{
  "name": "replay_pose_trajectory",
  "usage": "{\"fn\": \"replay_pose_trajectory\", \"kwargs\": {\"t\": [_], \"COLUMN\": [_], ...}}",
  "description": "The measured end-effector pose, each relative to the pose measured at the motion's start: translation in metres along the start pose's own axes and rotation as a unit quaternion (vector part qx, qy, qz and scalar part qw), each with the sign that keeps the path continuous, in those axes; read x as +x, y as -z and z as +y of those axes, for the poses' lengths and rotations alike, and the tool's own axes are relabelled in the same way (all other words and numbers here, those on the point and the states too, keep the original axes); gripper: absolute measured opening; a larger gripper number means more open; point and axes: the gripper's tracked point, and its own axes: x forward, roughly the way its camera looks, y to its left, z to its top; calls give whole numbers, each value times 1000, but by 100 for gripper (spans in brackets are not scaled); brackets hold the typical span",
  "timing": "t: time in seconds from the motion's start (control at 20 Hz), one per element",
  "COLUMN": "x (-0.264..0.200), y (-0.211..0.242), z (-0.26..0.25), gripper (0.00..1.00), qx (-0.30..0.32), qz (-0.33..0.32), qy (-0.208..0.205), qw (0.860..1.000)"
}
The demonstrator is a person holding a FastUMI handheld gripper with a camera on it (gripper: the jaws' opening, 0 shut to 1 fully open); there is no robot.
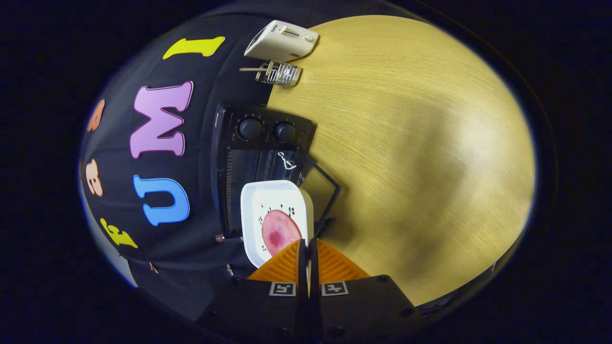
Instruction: Open the toaster oven, put the food inside, and close the toaster oven door.
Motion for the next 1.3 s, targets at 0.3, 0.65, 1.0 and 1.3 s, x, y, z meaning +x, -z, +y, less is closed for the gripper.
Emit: {"fn": "replay_pose_trajectory", "kwargs": {"t": [0.3,0.65,1.0,1.3], "x": [59,121,160,166], "y": [27,13,-3,-5], "z": [35,55,78,94], "gripper": [5,5,5,11], "qx": [62,126,156,169], "qz": [-73,-154,-193,-185], "qy": [4,29,36,-4], "qw": [995,980,968,968]}}
